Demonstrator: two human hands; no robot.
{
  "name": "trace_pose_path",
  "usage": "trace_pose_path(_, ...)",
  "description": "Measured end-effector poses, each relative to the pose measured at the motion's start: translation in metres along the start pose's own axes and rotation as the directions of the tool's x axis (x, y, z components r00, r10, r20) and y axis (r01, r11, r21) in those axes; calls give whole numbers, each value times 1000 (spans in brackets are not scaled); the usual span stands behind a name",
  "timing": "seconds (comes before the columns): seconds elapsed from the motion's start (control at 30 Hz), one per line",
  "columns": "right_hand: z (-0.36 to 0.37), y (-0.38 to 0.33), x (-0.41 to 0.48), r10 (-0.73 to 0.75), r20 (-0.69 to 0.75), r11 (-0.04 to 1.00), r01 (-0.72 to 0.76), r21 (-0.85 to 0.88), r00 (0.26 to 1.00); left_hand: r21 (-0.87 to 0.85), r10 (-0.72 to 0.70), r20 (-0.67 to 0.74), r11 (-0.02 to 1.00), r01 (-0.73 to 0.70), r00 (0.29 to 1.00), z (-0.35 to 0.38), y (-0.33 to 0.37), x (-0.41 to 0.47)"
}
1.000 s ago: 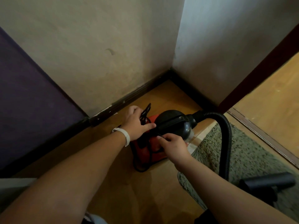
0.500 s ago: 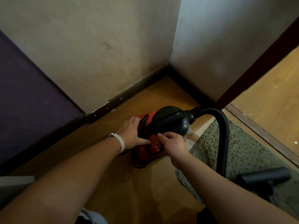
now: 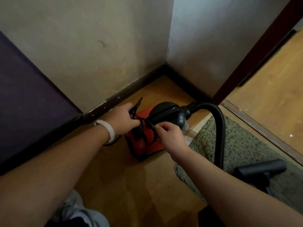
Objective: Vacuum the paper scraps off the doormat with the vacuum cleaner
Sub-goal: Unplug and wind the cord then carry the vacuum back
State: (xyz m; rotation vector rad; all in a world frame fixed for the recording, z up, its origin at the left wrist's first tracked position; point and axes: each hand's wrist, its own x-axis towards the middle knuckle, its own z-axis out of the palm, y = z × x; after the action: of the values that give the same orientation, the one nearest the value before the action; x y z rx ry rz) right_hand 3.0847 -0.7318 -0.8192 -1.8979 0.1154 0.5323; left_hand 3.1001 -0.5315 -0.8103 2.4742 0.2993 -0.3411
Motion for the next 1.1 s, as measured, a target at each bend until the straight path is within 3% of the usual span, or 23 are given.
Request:
trace_pose_path(0.1,-10,-6,-2,-28,-72,993,36,116,997,171,38,32,984,-43,999,-15,42,11)
trace_pose_path(0.27,-32,-14,9,-49,-154,980,77,181,987,147,142,-58,980,-132,988,-2,96,29)
trace_pose_path(0.37,-48,-10,24,37,-195,974,8,224,980,195,259,-54,950,-245,964,22,114,37)
trace_pose_path(0.47,-59,4,33,124,-172,965,-78,250,977,416,388,-34,844,-340,921,40,119,45)
trace_pose_path(0.53,-62,13,33,143,-136,959,-103,266,980,507,369,78,785,-355,926,50,115,50)
trace_pose_path(0.63,-69,18,30,107,-36,962,-94,255,994,480,271,159,819,-314,950,56,109,56)
trace_pose_path(0.73,-81,23,33,74,37,985,-79,153,997,398,179,185,885,-240,966,55,113,60)
trace_pose_path(0.87,-115,36,37,60,83,996,-66,61,995,406,81,106,906,-118,991,63,116,60)
trace_pose_path(1.0,-161,68,44,56,-95,968,-77,-238,994,549,135,15,827,-121,991,70,121,57)
trace_pose_path(1.1,-194,100,52,98,-251,911,-188,-368,963,554,138,-3,825,-113,990,72,124,55)
